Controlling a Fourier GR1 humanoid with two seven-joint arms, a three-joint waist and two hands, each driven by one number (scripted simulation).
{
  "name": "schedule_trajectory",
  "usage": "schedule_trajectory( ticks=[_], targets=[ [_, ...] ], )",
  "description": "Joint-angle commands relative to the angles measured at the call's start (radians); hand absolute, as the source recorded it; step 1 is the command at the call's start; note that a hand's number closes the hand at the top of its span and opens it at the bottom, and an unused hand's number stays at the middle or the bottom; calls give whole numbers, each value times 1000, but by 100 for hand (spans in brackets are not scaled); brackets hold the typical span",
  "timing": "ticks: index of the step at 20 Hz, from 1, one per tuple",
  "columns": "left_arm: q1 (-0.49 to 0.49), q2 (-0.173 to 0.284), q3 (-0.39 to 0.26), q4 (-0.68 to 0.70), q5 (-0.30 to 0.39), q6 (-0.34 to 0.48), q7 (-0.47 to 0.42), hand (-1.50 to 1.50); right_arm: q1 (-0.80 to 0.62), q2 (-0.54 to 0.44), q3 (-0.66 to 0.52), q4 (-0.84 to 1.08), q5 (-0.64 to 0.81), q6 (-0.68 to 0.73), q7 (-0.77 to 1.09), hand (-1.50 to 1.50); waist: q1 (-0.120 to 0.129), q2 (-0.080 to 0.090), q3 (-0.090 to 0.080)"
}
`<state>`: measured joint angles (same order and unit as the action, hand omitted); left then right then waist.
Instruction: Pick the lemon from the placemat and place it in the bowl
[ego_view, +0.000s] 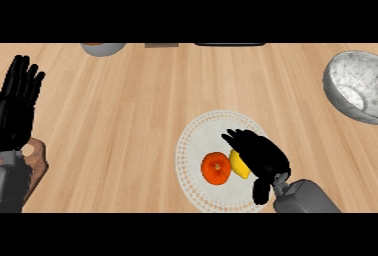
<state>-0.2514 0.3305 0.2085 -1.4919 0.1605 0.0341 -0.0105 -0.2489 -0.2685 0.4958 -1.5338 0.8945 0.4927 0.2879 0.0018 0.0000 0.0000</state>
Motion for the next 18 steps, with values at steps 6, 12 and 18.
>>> schedule_trajectory(
  ticks=[6, 12, 18],
  targets=[
    [-1, 3, 26, 27, 1, -41, -3, 0, -10, 38, -69, 158, 89, -42, -65, -150, 0, 0, 0],
    [36, -23, 18, -33, -20, -12, 13, 0, 29, 35, -59, 157, 137, -181, -196, 150, 0, 0, 0],
    [-3, -56, 8, 81, -50, -22, -93, 0, -42, 69, -92, 253, 197, -239, -254, 150, -1, 2, 0]
  ],
)
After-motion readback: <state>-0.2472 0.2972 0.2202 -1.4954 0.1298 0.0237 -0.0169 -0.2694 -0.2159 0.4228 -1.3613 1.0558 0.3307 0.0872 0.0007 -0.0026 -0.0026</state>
